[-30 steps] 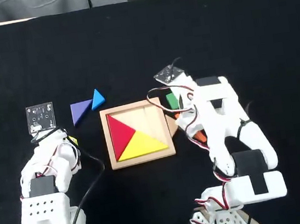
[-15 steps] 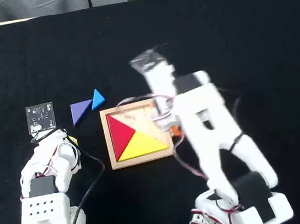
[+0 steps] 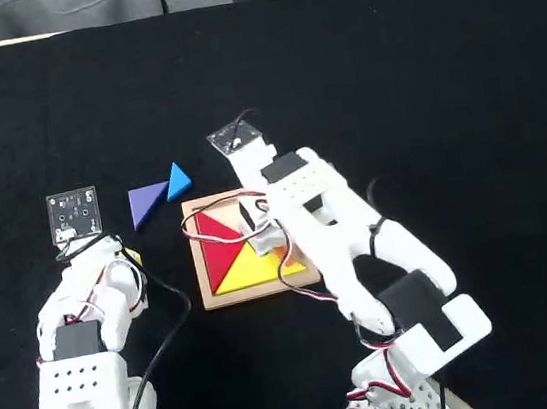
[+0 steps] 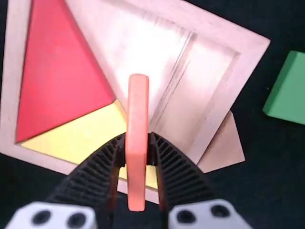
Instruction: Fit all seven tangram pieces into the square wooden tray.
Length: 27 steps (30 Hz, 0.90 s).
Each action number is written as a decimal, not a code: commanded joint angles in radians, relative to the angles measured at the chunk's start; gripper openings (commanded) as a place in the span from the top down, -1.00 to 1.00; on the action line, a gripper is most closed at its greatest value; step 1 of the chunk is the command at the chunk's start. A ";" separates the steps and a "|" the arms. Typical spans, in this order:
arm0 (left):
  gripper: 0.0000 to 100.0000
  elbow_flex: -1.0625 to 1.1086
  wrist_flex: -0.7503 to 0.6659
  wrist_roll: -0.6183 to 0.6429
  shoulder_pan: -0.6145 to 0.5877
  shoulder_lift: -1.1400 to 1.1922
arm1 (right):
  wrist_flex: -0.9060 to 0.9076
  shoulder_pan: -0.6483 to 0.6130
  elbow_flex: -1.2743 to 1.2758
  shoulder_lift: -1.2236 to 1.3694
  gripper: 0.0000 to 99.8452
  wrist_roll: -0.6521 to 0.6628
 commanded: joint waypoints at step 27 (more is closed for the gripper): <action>0.84 -0.010 0.002 -0.011 -0.008 -0.011 | -0.063 0.095 -0.182 -0.047 0.75 0.167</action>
